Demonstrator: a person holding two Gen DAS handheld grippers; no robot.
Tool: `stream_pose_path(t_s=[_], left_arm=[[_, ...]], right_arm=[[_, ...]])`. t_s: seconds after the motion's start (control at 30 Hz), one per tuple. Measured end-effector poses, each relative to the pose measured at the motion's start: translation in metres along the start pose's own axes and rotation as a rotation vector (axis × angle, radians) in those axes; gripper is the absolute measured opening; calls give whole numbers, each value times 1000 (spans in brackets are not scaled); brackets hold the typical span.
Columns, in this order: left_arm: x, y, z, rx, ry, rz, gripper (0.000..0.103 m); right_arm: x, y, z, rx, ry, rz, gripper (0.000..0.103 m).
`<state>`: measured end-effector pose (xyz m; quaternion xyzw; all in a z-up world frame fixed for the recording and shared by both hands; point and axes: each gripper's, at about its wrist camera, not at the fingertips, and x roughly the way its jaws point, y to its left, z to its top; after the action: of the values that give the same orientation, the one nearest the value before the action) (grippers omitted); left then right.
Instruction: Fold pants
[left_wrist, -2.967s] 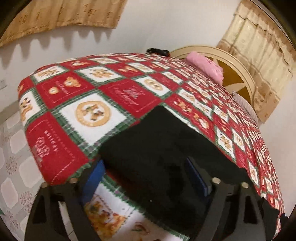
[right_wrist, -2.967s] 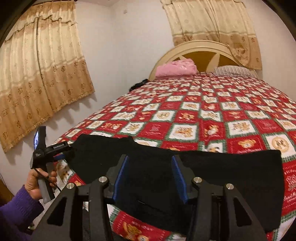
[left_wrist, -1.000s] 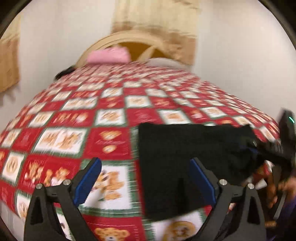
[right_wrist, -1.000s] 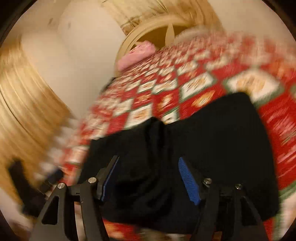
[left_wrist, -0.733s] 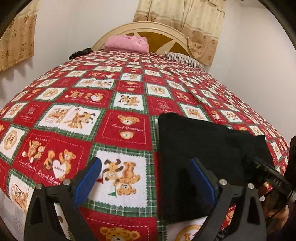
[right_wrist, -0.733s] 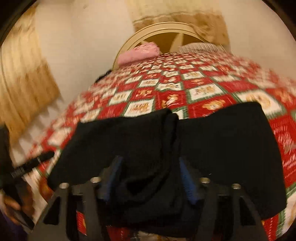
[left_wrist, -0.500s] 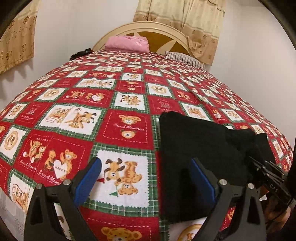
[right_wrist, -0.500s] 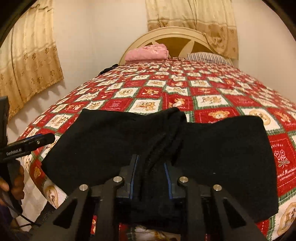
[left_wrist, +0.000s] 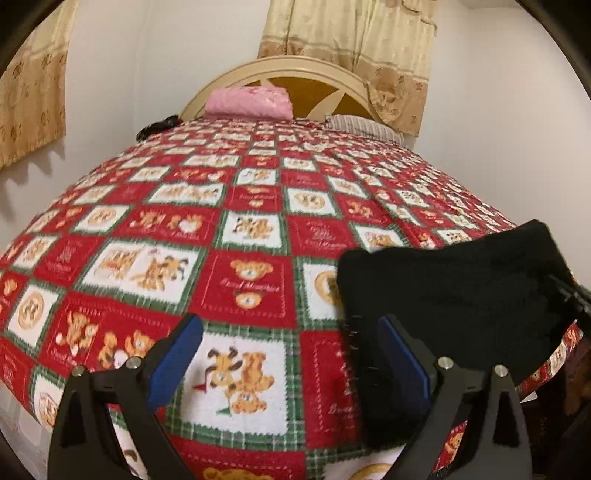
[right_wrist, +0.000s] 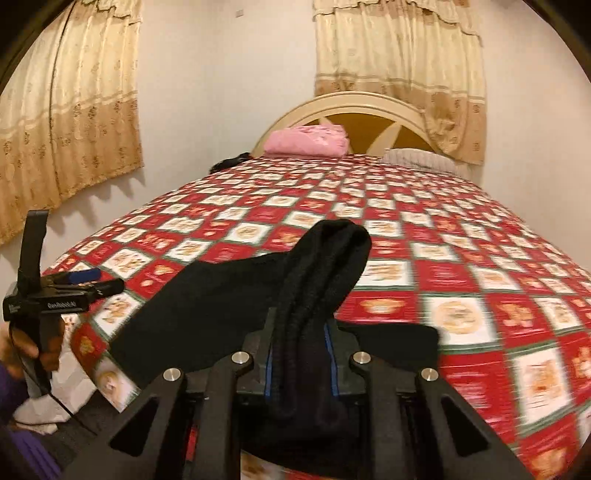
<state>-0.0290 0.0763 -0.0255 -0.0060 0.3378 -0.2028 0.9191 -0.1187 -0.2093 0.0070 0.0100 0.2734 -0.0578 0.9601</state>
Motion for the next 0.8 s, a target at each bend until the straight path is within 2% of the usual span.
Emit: stream_pose_path(t_s=[0.17, 0.27, 0.37, 0.5, 0.53, 0.67, 0.73, 0.8], left_arm=[[7, -13, 4, 18, 8, -24, 98], [11, -23, 2, 33, 20, -46, 98], [18, -34, 0, 57, 39, -51, 98], [15, -42, 2, 77, 39, -49, 98], [13, -43, 3, 88, 33, -42, 98], [11, -49, 10, 103, 10, -40, 98], [14, -56, 13, 109, 10, -51, 98], [19, -68, 15, 123, 21, -45, 98]], right_arm=[[8, -44, -15, 48, 89, -82, 22], [26, -59, -42, 103, 165, -79, 22], [22, -64, -49, 158, 109, -77, 23], [13, -69, -46, 170, 110, -59, 32], [5, -75, -42, 196, 98, -66, 37], [-36, -87, -22, 296, -100, -142, 39], [-41, -79, -11, 268, -140, -125, 39], [-30, -65, -1, 207, -112, -130, 38]])
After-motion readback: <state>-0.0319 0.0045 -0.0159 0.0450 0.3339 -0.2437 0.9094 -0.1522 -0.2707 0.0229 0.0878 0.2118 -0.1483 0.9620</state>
